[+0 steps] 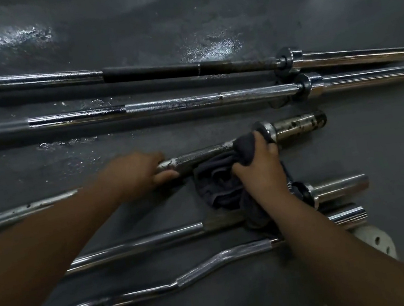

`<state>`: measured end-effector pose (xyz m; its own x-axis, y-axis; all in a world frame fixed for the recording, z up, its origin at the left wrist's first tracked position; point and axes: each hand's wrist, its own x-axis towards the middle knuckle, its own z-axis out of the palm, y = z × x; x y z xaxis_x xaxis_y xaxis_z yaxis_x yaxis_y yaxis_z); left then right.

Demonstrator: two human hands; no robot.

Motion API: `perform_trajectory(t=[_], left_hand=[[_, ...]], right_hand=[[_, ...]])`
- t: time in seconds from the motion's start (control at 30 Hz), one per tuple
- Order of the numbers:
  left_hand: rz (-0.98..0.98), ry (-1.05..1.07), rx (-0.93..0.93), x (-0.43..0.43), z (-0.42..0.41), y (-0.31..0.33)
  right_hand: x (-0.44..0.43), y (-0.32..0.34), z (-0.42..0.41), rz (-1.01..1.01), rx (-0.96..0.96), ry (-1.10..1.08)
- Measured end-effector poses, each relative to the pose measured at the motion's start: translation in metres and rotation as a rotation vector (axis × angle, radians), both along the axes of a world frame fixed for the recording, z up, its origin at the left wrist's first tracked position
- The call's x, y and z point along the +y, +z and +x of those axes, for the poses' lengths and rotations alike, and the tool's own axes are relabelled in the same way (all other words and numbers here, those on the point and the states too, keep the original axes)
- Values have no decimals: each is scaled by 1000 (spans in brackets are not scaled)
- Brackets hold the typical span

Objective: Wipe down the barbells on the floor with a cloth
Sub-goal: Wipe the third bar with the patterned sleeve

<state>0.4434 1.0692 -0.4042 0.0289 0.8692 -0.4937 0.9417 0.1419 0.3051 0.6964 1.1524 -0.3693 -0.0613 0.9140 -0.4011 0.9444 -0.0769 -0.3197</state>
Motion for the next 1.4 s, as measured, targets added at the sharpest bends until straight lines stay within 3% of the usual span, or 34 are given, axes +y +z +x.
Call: perform_trajectory(t=[0.07,0.13,0.23,0.27,0.33,0.43,0.53,0.63,0.73,0.8,0.87,0.97,1.1,1.23,1.33,1.4], left_hand=[[234,16,190,-18,10,0],[322,50,231,-28,18,0],[-21,99,-5,-7,4,4],[-161,106,-131,4,-2,7],[-270,111,-201,16,-5,11],[12,102,170,-2,12,12],[190,145,183,-21,27,7],[-40,130,106,-8,16,5],[-228,109,-128,0,17,3],[-309,104,-250,-3,20,1],[-320,57,-243,-5,23,1],[-225,14,-147,-8,23,-5],[80,-1,79,-20,24,-1],[400,99,154,-43,24,-2],[136,51,155,-30,15,-2],[-78,50,31,-9,6,1]], right_hand=[[-10,-1,-21,-4,-33,-24],[-27,-2,-40,-48,-7,134],[-25,2,-25,-92,-54,464],[-14,4,-14,-75,-92,467],[10,6,0,-51,-93,229],[13,-2,-13,-168,-13,48],[12,-6,-24,-263,81,54],[23,2,-19,-381,28,113],[13,13,-15,-411,-76,171],[1,14,-9,-401,-146,206],[-4,14,1,-424,-151,171],[-2,13,8,-400,-128,76],[-13,10,-11,-247,-145,-46],[-56,10,-58,-193,-120,219],[-57,12,-55,-243,-111,423],[-31,14,-27,-219,-135,326]])
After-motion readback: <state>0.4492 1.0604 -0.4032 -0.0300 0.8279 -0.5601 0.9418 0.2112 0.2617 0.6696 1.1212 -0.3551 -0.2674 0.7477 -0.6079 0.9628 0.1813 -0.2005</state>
